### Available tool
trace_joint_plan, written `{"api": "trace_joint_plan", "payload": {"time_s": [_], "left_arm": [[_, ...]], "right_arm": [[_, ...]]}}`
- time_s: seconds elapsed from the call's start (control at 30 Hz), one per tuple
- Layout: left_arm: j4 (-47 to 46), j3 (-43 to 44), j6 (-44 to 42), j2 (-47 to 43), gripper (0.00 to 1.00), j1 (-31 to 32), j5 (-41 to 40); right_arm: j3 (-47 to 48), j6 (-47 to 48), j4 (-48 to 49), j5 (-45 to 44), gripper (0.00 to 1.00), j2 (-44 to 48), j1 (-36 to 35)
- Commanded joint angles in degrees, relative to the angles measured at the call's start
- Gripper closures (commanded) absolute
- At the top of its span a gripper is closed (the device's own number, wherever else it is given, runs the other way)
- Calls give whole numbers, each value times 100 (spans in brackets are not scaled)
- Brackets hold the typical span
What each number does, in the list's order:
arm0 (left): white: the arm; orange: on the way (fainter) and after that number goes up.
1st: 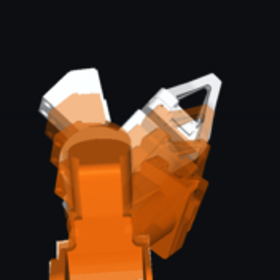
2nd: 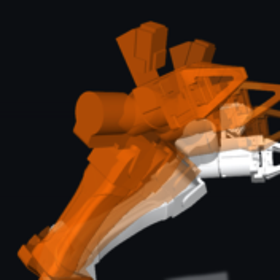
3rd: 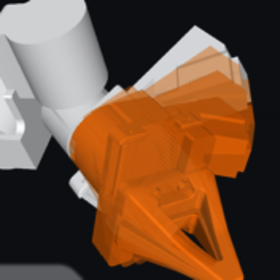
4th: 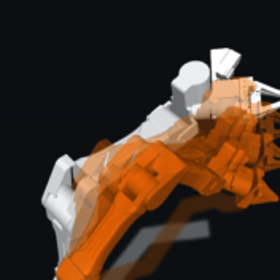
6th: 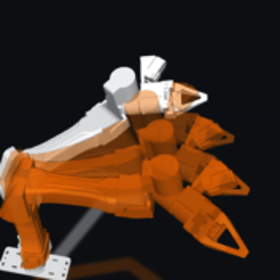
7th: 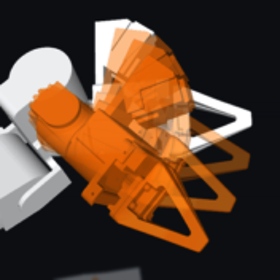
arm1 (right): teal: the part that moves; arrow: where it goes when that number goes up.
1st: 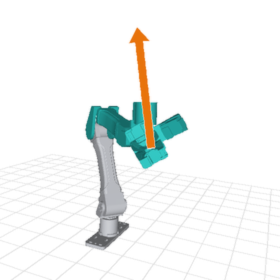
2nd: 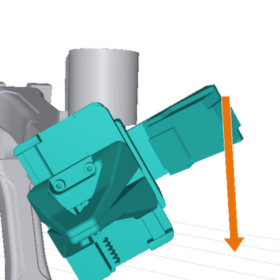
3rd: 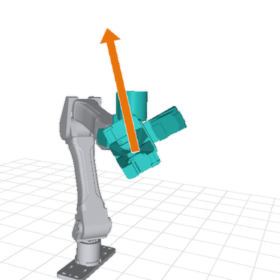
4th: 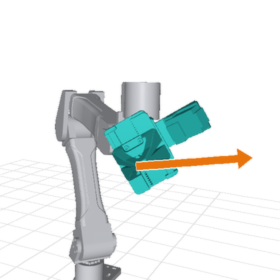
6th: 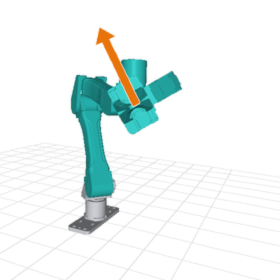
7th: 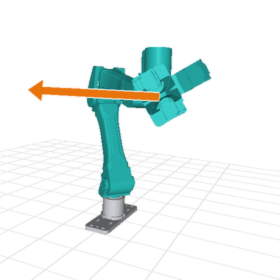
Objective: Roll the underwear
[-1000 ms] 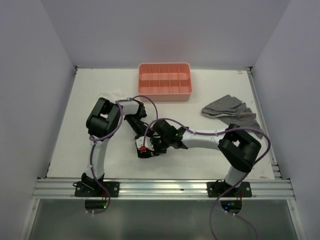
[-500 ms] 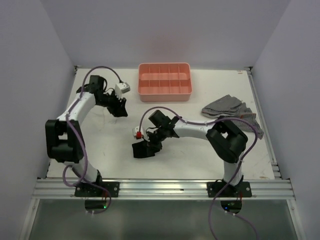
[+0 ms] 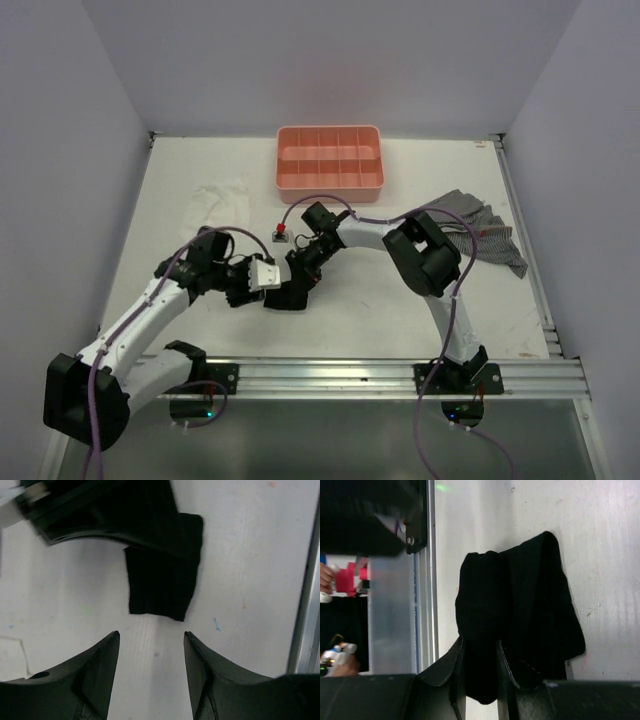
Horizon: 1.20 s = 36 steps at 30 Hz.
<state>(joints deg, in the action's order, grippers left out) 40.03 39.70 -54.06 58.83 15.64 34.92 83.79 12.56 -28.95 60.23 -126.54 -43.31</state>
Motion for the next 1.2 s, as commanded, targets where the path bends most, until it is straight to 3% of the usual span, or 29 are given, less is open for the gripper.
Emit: {"api": "trace_joint_plan", "payload": {"time_s": [0.0,0.17,0.4,0.5,0.53,0.57,0.63,0.87,1.0,1.17], "left_arm": [[-783,-375,-114,-284,43,1217,-695],[-1479,-560,264,198,41,2354,-1285],[-2244,-806,484,936,39,2804,-1883],[-2263,-833,484,1279,49,2857,-2032],[-2254,-833,493,1350,60,2866,-2041],[-2193,-815,511,1429,67,2866,-2050],[-2053,-736,520,1719,79,2866,-1954],[-964,-166,370,2738,96,2778,-1269],[-497,160,379,3143,100,2585,-830],[127,852,449,3967,100,1988,-355]], "right_arm": [[-91,-447,-121,-459,100,-433,33],[-117,-509,-50,-328,100,-643,130],[-100,-403,-14,-327,100,-705,147],[-108,-394,12,-336,100,-662,147],[-152,-377,30,-362,100,-627,139],[-170,-359,47,-380,97,-565,147],[-179,-228,-22,-424,81,-451,165],[348,658,-1224,-722,41,-55,752],[638,985,-1736,-898,37,305,1298],[376,1459,-2159,-986,39,1347,2185]]}}
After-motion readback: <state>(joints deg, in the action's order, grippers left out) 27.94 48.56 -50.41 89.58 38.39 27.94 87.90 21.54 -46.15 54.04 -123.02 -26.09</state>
